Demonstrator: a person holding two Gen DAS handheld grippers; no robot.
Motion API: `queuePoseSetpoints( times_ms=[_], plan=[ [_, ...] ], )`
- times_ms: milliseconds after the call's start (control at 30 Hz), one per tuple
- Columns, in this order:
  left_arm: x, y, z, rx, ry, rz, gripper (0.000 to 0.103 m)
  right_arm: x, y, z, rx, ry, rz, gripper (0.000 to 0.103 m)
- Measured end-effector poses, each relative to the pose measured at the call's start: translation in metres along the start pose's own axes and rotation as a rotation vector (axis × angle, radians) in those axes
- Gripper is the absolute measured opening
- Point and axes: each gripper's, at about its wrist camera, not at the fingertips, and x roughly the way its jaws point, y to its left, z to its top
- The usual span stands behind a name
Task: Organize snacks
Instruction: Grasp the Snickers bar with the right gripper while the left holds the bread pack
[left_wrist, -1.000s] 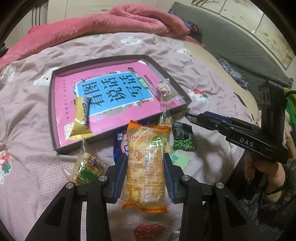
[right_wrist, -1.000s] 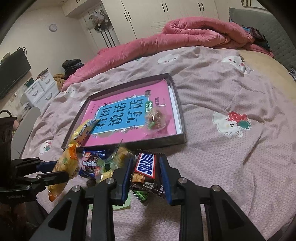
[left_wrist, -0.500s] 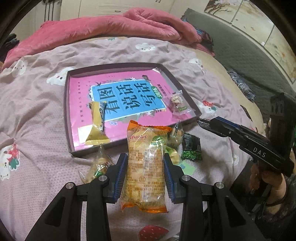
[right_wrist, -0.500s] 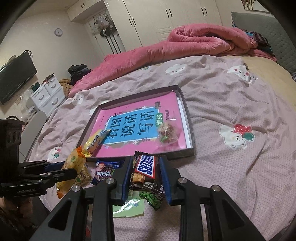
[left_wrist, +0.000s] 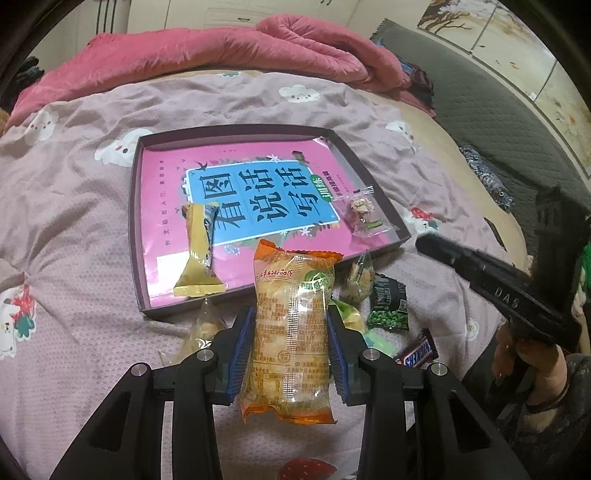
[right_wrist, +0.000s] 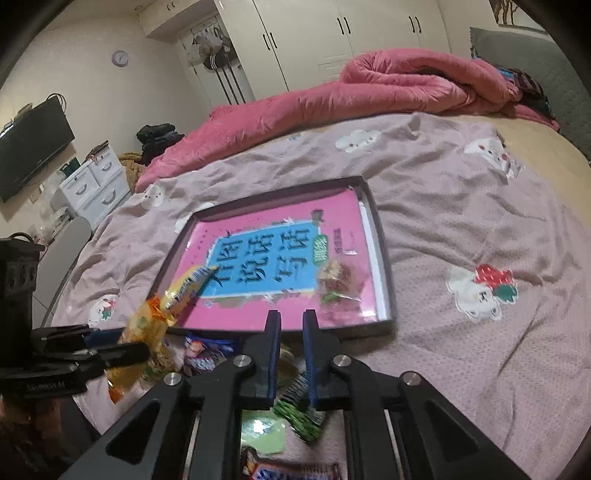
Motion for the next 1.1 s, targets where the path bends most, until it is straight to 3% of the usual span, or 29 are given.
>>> queuePoseSetpoints(
  times_ms=[100, 167, 233, 300, 467, 700, 800, 967, 1100],
  plan=[
    [0.001, -0.001, -0.001, 0.003, 0.003, -0.009, 0.039, -0.002, -0.004, -0.013, -0.036, 0.072, 0.076, 0.014],
    [0.001, -0.001, 0.000, 0.004, 0.001, -0.014, 0.039, -0.007, 0.000, -0.022, -0.093, 0.085, 0.078, 0.014],
    [0.000, -0.001, 0.001, 0.003, -0.004, -0.017, 0.039, -0.009, 0.004, -0.030, -0.110, 0.120, 0.072, 0.020],
    [0.000, 0.000, 0.001, 0.000, -0.003, -0.019, 0.039, -0.012, 0.003, -0.037, -0.082, 0.143, 0.051, 0.032],
    [0.000, 0.000, 0.000, -0.002, 0.000, -0.025, 0.039, -0.027, -0.007, -0.049, 0.098, 0.179, 0.055, 0.050],
    [-0.005, -0.002, -0.002, 0.003, -0.013, -0.039, 0.039, -0.020, -0.019, -0.090, 0.381, 0.359, 0.089, 0.050],
    [-0.007, -0.003, -0.003, 0.005, -0.017, -0.043, 0.039, -0.011, -0.025, -0.094, 0.482, 0.361, 0.115, 0.050],
    [-0.008, -0.003, -0.004, 0.008, -0.022, -0.054, 0.039, 0.006, -0.027, -0.083, 0.529, 0.352, 0.084, 0.051],
    [-0.008, -0.003, -0.005, 0.007, -0.021, -0.058, 0.040, 0.020, -0.020, -0.074, 0.474, 0.343, 0.035, 0.055]
  ],
)
